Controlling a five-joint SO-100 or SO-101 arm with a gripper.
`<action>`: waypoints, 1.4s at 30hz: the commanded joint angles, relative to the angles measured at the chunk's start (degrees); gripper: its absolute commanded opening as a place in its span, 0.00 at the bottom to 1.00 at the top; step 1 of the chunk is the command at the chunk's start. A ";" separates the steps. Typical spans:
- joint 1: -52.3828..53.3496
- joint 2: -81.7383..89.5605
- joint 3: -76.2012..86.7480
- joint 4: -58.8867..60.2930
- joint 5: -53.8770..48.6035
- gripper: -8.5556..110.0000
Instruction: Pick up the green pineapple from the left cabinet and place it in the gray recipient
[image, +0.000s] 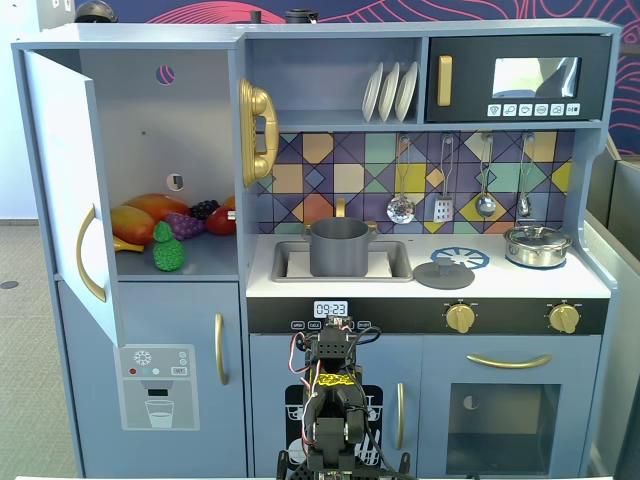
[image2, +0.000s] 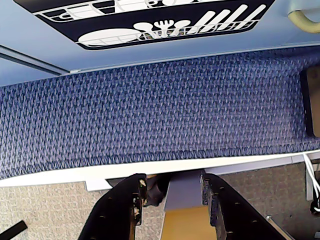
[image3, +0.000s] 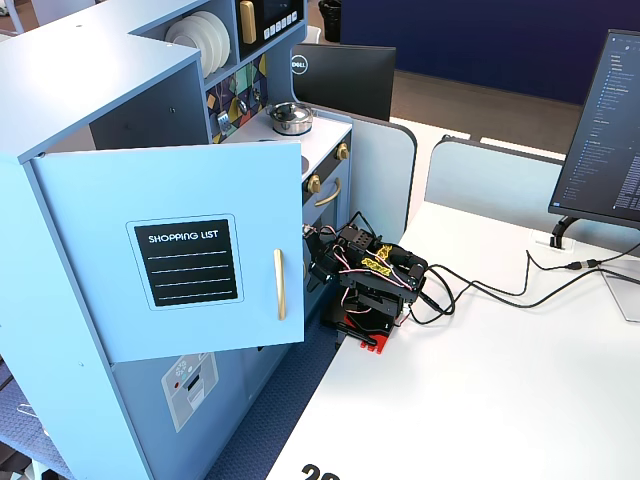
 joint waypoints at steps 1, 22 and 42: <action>1.58 -0.26 0.18 9.93 1.85 0.07; -36.21 -5.98 -20.57 -13.89 3.08 0.07; -52.65 -26.63 -33.75 -73.48 -7.91 0.17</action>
